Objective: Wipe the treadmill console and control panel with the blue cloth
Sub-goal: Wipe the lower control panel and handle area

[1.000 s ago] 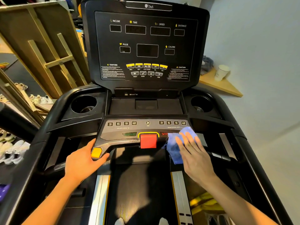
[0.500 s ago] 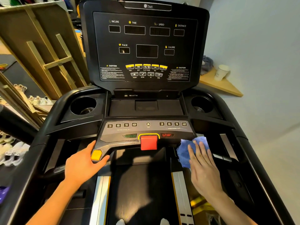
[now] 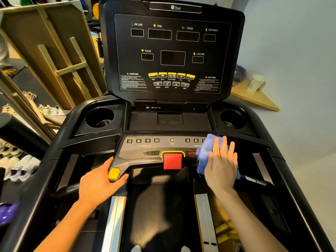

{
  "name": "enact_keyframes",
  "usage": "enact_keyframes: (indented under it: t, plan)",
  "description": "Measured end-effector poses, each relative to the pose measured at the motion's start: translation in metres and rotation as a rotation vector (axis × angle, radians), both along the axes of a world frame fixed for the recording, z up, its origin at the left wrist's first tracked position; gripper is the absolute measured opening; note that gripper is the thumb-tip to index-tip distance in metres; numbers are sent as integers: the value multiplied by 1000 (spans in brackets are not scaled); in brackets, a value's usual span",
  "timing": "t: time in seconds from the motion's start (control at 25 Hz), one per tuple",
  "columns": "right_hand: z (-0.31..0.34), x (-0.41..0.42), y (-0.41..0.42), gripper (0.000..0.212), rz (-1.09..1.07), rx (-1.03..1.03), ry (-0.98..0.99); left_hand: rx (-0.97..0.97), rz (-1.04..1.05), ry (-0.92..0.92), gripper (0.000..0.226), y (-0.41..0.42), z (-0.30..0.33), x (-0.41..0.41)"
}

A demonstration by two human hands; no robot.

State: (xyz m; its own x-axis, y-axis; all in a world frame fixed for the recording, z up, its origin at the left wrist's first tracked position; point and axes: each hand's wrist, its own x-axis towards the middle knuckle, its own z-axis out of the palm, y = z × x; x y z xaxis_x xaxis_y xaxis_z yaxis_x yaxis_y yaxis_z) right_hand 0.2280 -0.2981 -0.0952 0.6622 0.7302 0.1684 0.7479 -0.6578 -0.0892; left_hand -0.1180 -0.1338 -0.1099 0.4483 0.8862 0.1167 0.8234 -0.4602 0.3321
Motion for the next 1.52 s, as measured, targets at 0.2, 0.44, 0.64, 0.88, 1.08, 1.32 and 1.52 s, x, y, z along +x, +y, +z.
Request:
enact_keyframes:
  t: [0.2, 0.44, 0.64, 0.88, 1.08, 1.32, 1.52]
  plan:
    - [10, -13, 37, 56, -122, 107, 47, -3, 0, -20, 89, -2, 2, 2]
    - [15, -31, 70, 61, -188, 117, 51, 30, 0, -26, 93, 0, -4, 0]
    - [17, -69, 100, 62, -33, 100, 68, 30, -4, -31, 90, -1, -3, 0]
    - [25, -121, 127, 62, 252, -47, 120, 33, -14, -11, 84, -2, 1, 0]
    - [21, -158, 131, 71, 385, 31, 24, 41, -32, -4, 78, -3, 7, 3]
    - [10, -181, 127, 67, 574, 47, -40, 65, -35, -16, 63, -3, 5, 2]
    - [-8, -208, 116, 65, 809, 37, -38, 25, -40, -59, 34, -7, 11, 3]
